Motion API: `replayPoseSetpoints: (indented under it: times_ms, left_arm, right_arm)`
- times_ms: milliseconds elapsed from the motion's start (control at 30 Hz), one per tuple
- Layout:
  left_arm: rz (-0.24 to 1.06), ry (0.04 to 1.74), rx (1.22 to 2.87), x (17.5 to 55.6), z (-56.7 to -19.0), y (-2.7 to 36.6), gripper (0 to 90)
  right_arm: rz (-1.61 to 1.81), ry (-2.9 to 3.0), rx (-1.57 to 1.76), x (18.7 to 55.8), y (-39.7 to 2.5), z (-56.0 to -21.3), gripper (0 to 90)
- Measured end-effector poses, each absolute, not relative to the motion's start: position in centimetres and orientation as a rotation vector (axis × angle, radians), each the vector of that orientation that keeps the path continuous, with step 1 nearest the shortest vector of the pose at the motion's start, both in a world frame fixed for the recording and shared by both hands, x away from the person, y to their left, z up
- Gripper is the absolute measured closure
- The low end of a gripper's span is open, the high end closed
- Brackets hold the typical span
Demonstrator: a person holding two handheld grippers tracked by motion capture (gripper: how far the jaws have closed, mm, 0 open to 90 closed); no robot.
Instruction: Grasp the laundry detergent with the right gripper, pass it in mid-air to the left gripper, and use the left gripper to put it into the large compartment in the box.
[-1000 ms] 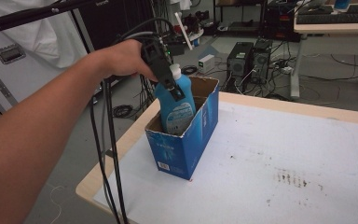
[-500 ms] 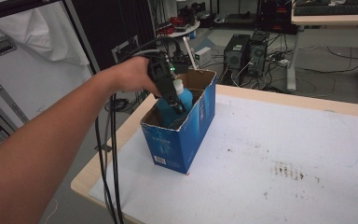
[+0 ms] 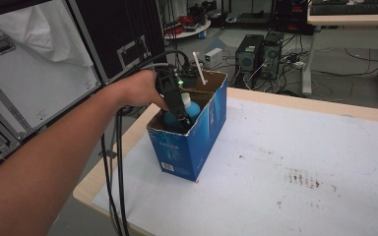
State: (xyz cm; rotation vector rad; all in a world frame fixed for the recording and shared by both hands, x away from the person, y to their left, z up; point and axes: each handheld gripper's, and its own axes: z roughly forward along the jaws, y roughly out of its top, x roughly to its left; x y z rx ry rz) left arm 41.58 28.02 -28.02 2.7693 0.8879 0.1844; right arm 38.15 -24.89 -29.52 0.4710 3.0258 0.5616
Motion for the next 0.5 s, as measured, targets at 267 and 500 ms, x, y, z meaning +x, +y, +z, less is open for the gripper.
replayPoseSetpoints:
  times_ms: [267,500]
  left_arm:
    - [0.226,0.931,2.701,41.4,-28.2,28.3,32.5]
    - [0.219,0.973,2.625,41.4,-27.5,29.1,23.8]
  right_arm:
    - [0.562,3.021,0.452,38.0,-24.8,-29.5,0.9]
    - [0.563,3.012,0.456,38.0,-24.9,-29.4,0.9]
